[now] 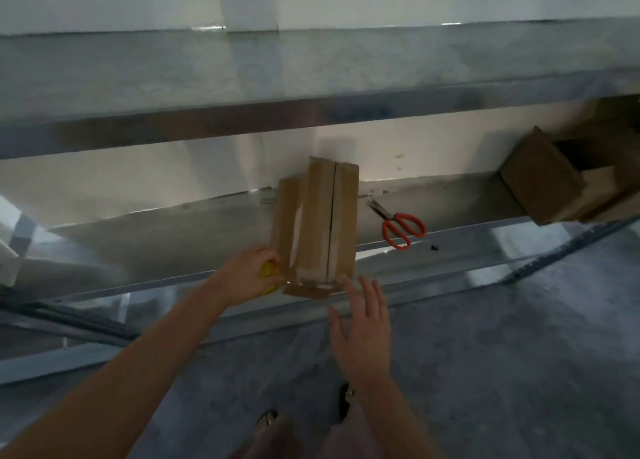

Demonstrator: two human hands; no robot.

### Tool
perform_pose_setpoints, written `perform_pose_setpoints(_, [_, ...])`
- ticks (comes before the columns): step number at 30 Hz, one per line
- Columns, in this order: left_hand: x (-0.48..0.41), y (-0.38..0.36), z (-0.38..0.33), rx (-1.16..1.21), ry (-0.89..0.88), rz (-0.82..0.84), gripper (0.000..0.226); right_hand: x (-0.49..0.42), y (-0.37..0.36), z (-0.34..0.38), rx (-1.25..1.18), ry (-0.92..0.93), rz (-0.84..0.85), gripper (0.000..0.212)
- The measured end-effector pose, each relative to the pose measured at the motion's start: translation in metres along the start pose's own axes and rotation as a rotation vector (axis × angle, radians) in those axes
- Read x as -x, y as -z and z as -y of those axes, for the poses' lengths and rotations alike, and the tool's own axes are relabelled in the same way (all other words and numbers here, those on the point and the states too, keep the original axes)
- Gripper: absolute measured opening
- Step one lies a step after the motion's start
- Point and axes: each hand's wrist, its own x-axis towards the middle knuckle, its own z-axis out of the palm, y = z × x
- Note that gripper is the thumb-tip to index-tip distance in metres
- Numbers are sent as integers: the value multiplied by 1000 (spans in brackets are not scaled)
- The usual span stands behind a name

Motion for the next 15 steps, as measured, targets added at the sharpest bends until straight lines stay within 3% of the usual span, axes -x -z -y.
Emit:
perform_pose_setpoints(7, [5, 4, 6, -10, -95, 5, 27, -16, -40, 56, -221, -325, -42, 57])
perform_pose_setpoints(11, [1, 7, 10, 14, -96, 4, 26, -30, -57, 66, -278, -355, -131, 68])
perform_pose_setpoints(15, [1, 8, 14, 18, -92, 15, 23, -44, -68, 63, -249, -354, -150, 67])
